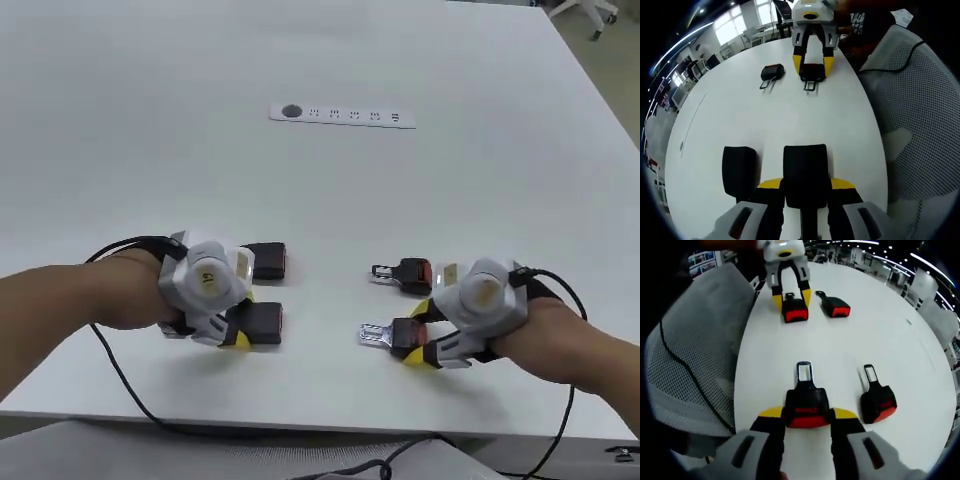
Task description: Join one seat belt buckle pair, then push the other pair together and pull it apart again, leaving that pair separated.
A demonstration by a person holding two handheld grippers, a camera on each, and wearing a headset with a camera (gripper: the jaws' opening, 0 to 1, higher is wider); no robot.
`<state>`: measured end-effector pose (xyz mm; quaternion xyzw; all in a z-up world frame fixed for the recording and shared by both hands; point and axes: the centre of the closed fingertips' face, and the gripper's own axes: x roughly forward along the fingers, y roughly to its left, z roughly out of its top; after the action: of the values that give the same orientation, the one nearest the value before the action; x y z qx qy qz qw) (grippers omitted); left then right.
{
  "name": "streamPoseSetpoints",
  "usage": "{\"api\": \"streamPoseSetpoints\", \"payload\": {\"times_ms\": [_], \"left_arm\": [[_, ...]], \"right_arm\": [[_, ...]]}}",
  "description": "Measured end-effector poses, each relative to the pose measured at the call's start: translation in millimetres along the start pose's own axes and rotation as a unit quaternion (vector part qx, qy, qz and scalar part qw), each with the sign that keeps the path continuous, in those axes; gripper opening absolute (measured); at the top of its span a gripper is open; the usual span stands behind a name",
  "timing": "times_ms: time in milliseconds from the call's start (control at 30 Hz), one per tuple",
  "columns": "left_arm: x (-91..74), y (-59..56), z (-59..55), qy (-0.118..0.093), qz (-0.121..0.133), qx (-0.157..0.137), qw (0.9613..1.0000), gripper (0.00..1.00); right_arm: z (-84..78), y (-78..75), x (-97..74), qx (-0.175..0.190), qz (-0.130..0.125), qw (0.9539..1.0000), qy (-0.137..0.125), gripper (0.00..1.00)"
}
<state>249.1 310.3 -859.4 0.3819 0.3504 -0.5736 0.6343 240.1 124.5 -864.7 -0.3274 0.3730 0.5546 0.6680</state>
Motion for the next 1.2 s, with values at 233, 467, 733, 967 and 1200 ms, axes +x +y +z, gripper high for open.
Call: {"api": "streamPoseSetpoints", "payload": {"times_ms": [233, 467, 733, 967, 1200], "left_arm": [[0.9, -1.0, 0.6, 0.010, -0.002, 0.010, 0.9999, 0.34], [1.0, -1.6, 0.4, 0.011, -0.002, 0.012, 0.9999, 0.34], [1.4, -1.5, 0.6, 0.010, -0.003, 0.012, 0.9999, 0.34], [1.6, -1.7, 0.6, 0.012, -0.004, 0.011, 0.9999, 0.34], [1.6, -0.9, 0.1, 0.016, -0.002, 0.008, 0.9998, 0.34]], "right_arm": [[26.5, 4.1, 14.4, 0.001, 0.001, 0.9996, -0.027, 0.36], [51.9, 6.4, 28.2, 0.003, -0.004, 0.9990, -0.044, 0.36], [80.4, 13.1, 44.7, -0.009, -0.003, 0.9989, -0.047, 0.36], [84.1, 12.4, 46.9, -0.013, -0.003, 0.9988, -0.047, 0.36], [92.7, 13.4, 50.1, -0.042, -0.017, 0.9980, -0.044, 0.35]]}}
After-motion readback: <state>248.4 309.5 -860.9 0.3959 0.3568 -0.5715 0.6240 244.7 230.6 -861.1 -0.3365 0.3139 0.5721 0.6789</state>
